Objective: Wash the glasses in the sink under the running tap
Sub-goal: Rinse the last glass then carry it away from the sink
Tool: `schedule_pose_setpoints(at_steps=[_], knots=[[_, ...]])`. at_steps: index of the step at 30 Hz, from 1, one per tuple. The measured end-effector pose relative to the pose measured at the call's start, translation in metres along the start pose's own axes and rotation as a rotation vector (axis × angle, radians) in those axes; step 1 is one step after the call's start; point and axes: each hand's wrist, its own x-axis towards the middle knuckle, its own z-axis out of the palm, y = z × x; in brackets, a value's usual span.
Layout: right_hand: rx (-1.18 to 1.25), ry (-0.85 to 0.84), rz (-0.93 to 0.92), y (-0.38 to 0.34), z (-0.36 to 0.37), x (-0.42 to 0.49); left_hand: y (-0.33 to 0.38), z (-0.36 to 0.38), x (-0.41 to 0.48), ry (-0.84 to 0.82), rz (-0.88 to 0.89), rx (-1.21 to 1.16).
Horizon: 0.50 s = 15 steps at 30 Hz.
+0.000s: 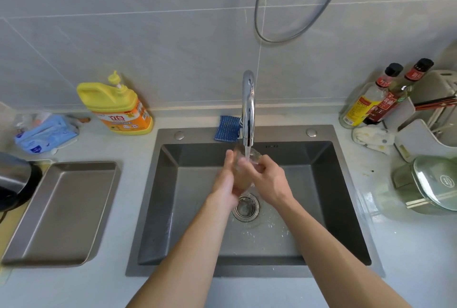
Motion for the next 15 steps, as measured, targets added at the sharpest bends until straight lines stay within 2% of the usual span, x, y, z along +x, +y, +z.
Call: schedule_pose_setpoints(at_steps=[3,5,8,10,11,15], knots=[[-0.031,-0.061,-0.080,0.003,0.003,-0.005,0.007,-0.003,0.000,-0.039,-0.042,-0.128],[-0.072,-0.201,-0.098,0.008,0.002,-0.003,0.010,-0.005,0.001,-0.040,-0.033,-0.128],[-0.422,-0.417,-0.157,0.015,-0.011,0.005,0.008,-0.010,0.006,0.033,0.059,-0.008],[-0.583,-0.440,-0.130,0.011,-0.011,0.008,0.006,-0.009,0.009,0.045,0.122,0.033],[-0.547,-0.436,-0.091,0.008,-0.008,0.007,0.007,-0.008,0.008,0.047,0.139,0.038],[-0.045,-0.596,0.150,0.004,-0.005,0.008,0.007,-0.011,0.007,0.052,0.155,0.017]])
